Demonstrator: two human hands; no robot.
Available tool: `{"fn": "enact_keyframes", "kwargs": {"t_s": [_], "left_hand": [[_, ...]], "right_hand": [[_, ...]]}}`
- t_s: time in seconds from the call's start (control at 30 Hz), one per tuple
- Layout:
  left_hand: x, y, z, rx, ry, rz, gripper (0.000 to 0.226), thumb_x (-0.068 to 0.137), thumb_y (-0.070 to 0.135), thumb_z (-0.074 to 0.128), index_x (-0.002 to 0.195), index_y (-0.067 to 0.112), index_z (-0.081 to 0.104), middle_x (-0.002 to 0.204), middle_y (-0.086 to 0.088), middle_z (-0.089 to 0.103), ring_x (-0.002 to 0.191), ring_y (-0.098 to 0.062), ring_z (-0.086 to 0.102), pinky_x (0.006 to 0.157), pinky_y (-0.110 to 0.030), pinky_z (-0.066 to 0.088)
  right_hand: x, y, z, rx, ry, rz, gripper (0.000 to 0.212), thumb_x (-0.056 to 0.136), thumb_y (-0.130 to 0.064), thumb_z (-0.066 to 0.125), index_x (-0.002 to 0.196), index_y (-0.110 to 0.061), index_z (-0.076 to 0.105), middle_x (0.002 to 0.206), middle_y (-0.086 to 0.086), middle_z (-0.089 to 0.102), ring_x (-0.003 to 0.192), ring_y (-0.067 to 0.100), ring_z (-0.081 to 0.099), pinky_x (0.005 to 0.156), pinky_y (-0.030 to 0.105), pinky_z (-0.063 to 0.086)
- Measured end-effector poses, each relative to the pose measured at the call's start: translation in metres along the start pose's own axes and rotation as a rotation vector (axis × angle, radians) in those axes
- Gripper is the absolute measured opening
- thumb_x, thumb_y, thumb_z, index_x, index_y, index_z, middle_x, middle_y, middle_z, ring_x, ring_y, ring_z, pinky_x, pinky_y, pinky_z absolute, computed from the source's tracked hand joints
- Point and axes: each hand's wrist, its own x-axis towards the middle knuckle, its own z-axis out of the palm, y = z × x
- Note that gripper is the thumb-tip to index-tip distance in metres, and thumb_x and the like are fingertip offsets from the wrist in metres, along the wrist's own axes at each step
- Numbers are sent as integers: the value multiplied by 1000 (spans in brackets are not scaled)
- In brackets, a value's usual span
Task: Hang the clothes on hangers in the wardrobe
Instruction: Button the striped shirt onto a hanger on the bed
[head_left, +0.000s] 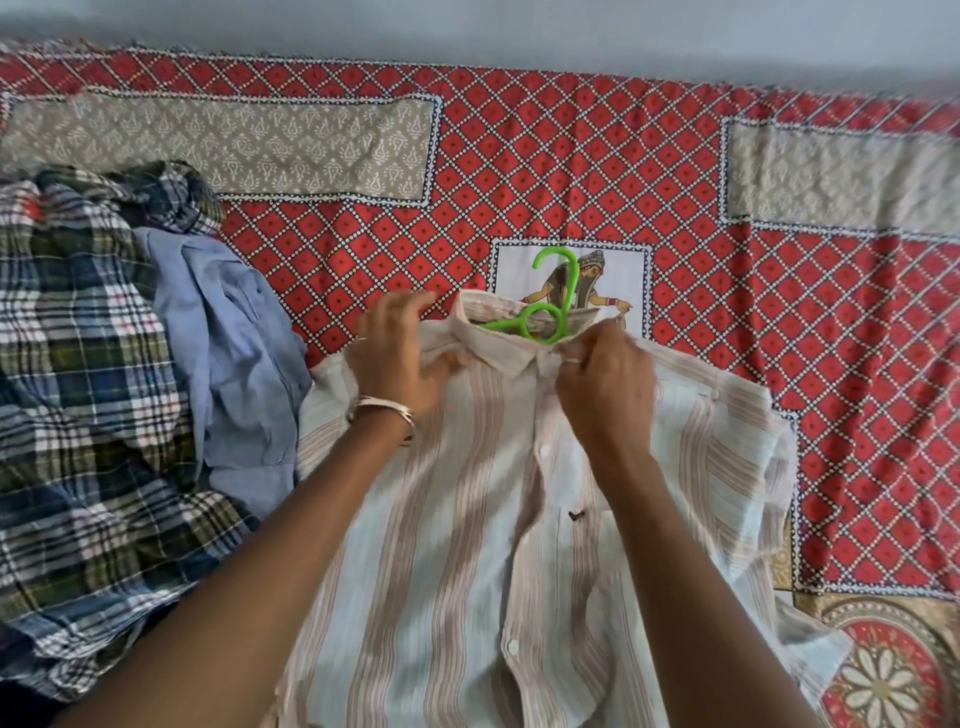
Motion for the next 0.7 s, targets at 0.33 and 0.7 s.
{"fn": "enact_keyframes", "kwargs": {"t_s": [0.33, 0.7], "left_hand": [[16, -52, -26, 50, -252, -164, 26, 85, 7, 65, 111, 2, 67, 109, -22, 63, 101, -38, 58, 87, -38, 43], [19, -73, -35, 332, -174, -238, 44, 100, 43, 34, 110, 11, 61, 97, -23, 67, 91, -41, 62, 71, -41, 45]], "right_hand": [[77, -14, 18, 112, -230, 271, 42, 87, -19, 70, 120, 0, 53, 115, 15, 63, 107, 34, 58, 83, 36, 45], [94, 11, -7, 585, -235, 309, 22, 87, 6, 62, 86, -16, 65, 76, 2, 66, 70, 19, 63, 69, 43, 55]]}}
